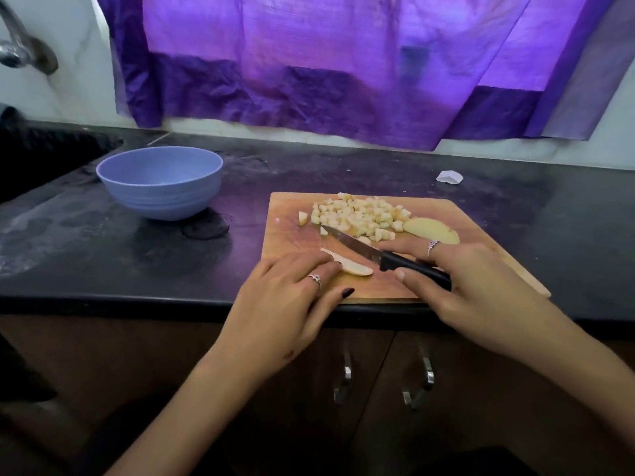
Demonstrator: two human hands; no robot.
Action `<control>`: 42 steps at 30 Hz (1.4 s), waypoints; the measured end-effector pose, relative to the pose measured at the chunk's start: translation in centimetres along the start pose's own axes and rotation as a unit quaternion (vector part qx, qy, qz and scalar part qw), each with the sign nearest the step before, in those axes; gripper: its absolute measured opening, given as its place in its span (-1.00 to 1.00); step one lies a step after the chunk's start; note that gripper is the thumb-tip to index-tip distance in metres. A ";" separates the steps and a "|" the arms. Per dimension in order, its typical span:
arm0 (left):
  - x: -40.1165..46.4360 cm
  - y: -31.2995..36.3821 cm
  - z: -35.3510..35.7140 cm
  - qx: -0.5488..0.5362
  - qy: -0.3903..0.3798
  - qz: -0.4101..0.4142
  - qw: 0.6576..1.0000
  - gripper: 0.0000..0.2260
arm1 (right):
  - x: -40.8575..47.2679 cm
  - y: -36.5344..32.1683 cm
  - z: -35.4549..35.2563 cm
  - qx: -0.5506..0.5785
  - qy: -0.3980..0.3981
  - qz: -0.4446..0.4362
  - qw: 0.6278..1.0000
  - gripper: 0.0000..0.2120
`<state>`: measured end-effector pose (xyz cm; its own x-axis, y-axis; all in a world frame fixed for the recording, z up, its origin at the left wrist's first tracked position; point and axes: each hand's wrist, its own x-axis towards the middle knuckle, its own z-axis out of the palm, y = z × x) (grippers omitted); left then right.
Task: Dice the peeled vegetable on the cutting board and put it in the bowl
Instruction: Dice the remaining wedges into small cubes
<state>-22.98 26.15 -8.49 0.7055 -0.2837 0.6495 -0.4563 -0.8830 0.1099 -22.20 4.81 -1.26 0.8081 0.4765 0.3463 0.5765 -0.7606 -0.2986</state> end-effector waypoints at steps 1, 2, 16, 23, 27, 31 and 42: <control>-0.1 0.0 0.1 0.004 0.007 0.000 1.000 -0.65 | 0.4 0.0 0.0 -0.012 -0.009 0.001 1.000 -0.64; -0.2 -0.1 0.2 0.006 0.013 0.001 1.000 -0.66 | 0.7 0.0 -0.1 -0.024 -0.020 0.002 1.000 -0.64; -0.3 -0.2 0.7 0.018 0.036 0.001 0.999 -0.66 | 2.8 1.0 -1.3 -0.046 -0.100 -0.041 0.993 -0.68; -0.2 -0.3 1.4 0.028 0.075 0.015 0.997 -0.70 | 4.7 0.4 -1.9 -0.114 -0.133 -0.077 0.981 -0.60; -0.2 -0.1 1.5 0.030 0.082 0.014 0.996 -0.70 | 4.6 -0.2 -1.6 -0.127 -0.149 -0.080 0.977 -0.57; 0.3 0.7 1.1 0.038 0.080 -0.018 0.996 -0.74 | 4.3 -0.1 -1.6 -0.121 -0.147 -0.073 0.979 -0.57; 2.2 3.4 0.7 0.145 0.055 -0.062 0.986 -0.66 | 3.9 0.6 -2.1 -0.092 -0.166 -0.084 0.978 -0.59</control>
<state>-22.62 22.25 -7.17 0.6762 -0.1390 0.7235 -0.1852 -0.9826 -0.0157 -18.94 5.28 1.77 0.7164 0.6951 0.0599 0.6975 -0.7114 -0.0865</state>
